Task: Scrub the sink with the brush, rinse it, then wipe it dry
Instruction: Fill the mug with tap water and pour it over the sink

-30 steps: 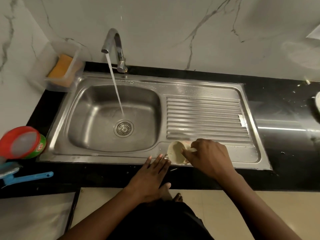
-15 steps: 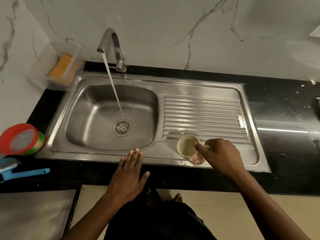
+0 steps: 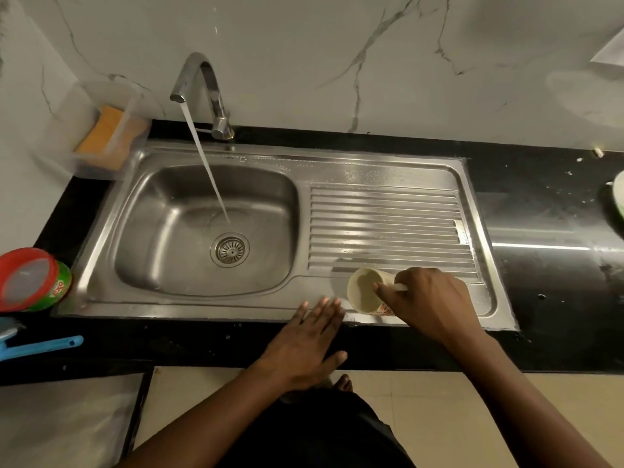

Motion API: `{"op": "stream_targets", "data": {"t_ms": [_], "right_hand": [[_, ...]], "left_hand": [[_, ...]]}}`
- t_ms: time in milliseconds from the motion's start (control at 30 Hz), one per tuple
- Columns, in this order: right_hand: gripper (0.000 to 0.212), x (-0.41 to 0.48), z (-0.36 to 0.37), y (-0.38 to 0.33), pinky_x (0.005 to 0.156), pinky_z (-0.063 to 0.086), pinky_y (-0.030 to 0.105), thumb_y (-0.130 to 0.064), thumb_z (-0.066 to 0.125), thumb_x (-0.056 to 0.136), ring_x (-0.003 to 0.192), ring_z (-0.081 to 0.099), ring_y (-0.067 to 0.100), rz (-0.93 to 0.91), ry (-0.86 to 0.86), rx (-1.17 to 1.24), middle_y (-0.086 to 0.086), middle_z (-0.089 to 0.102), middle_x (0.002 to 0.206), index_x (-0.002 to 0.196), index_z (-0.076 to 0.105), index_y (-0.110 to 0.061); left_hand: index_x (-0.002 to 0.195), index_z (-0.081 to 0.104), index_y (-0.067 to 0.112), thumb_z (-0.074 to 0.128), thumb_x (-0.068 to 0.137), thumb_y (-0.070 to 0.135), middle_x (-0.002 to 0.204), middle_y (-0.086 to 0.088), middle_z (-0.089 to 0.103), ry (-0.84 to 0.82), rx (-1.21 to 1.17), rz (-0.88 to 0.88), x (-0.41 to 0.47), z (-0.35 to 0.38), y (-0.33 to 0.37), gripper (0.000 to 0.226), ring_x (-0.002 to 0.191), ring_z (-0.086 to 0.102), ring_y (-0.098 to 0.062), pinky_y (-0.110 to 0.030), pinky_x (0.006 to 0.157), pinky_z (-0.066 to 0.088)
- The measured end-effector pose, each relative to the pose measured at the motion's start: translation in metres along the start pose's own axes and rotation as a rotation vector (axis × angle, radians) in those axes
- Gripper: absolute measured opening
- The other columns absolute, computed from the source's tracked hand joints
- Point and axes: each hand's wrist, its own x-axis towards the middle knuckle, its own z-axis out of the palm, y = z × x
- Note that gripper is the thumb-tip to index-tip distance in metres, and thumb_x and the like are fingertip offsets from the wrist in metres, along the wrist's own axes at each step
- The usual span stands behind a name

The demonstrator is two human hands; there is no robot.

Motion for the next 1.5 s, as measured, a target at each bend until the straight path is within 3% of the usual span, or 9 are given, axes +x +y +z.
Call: {"op": "stream_targets", "data": {"t_ms": [133,367,533,667,867,1067,1200,1367,1500], "right_hand": [[0.054,-0.002,0.003,0.009,0.047,0.033,0.025,-0.07,0.049,0.095,0.052,0.051,0.007,0.013,0.016,-0.066,-0.008,0.055,0.059,0.065,0.056,-0.026],[0.058,-0.009,0.0,0.051,0.054,0.054,0.032,-0.073,0.048,0.092,0.051,0.056,0.008,0.075,0.02,0.126,-0.009,0.057,0.054,0.06,0.059,-0.026],[0.055,-0.013,-0.004,0.065,0.051,0.037,0.021,-0.072,0.05,0.094,0.051,0.053,0.006,0.069,-0.003,0.049,-0.009,0.054,0.055,0.063,0.056,-0.027],[0.056,-0.012,-0.006,0.066,0.051,0.037,0.022,-0.073,0.049,0.094,0.053,0.054,0.006,0.066,-0.009,0.038,-0.009,0.055,0.057,0.063,0.057,-0.027],[0.059,-0.014,-0.011,0.078,0.049,0.036,0.02,-0.073,0.049,0.094,0.05,0.054,0.007,0.077,0.015,0.105,-0.006,0.056,0.053,0.061,0.06,-0.025],[0.059,-0.023,-0.023,0.117,0.05,0.04,0.023,-0.071,0.052,0.092,0.044,0.055,0.006,0.221,0.013,0.313,-0.009,0.059,0.051,0.057,0.061,-0.024],[0.054,-0.033,-0.028,0.141,0.049,0.04,0.019,-0.072,0.051,0.091,0.044,0.058,0.001,0.278,0.03,0.292,-0.014,0.063,0.055,0.062,0.064,-0.028],[0.055,-0.041,-0.029,0.156,0.049,0.041,0.021,-0.073,0.052,0.091,0.048,0.059,0.005,0.246,0.05,0.139,-0.012,0.062,0.055,0.063,0.063,-0.028],[0.061,-0.041,-0.025,0.157,0.051,0.051,0.024,-0.08,0.045,0.089,0.051,0.059,0.005,0.205,0.018,0.058,-0.011,0.063,0.058,0.066,0.064,-0.027]], "left_hand": [[0.163,-0.013,0.018,0.012,0.103,0.067,0.171,-0.002,-0.02,-0.007,-0.01,0.002,0.026,-0.002,0.012,0.082,0.156,-0.026,-0.018,-0.048,0.129,-0.006],[0.164,-0.01,0.024,0.011,0.104,0.065,0.17,0.003,-0.023,0.044,-0.06,-0.105,0.035,-0.004,0.014,0.075,0.156,-0.025,-0.018,-0.045,0.13,-0.003],[0.163,-0.013,0.022,0.01,0.104,0.067,0.167,-0.001,-0.028,0.036,-0.083,-0.176,0.04,-0.005,0.024,0.078,0.155,-0.028,-0.023,-0.048,0.13,-0.004],[0.163,-0.014,0.02,0.011,0.103,0.068,0.168,0.0,-0.028,0.013,-0.069,-0.085,0.054,-0.008,0.039,0.08,0.154,-0.029,-0.019,-0.049,0.129,-0.004],[0.165,-0.003,0.018,0.015,0.103,0.067,0.173,-0.005,-0.009,0.012,-0.036,0.043,0.086,-0.014,0.055,0.081,0.157,-0.021,-0.018,-0.049,0.129,-0.002],[0.162,-0.016,0.02,0.007,0.102,0.07,0.167,-0.002,-0.028,0.06,-0.078,-0.165,0.087,-0.014,0.041,0.081,0.155,-0.026,-0.021,-0.046,0.13,-0.004],[0.159,-0.023,0.017,0.005,0.102,0.069,0.165,-0.003,-0.034,0.041,-0.074,-0.244,0.081,-0.014,0.031,0.082,0.154,-0.029,-0.023,-0.046,0.129,-0.006],[0.16,-0.021,0.022,0.008,0.102,0.069,0.166,-0.001,-0.032,-0.009,-0.058,-0.051,0.092,-0.019,0.061,0.08,0.153,-0.031,-0.02,-0.048,0.129,-0.007],[0.16,-0.022,0.027,0.011,0.103,0.069,0.166,0.003,-0.032,-0.078,-0.031,0.166,0.105,-0.017,0.092,0.078,0.152,-0.033,-0.015,-0.047,0.129,-0.009]]}}
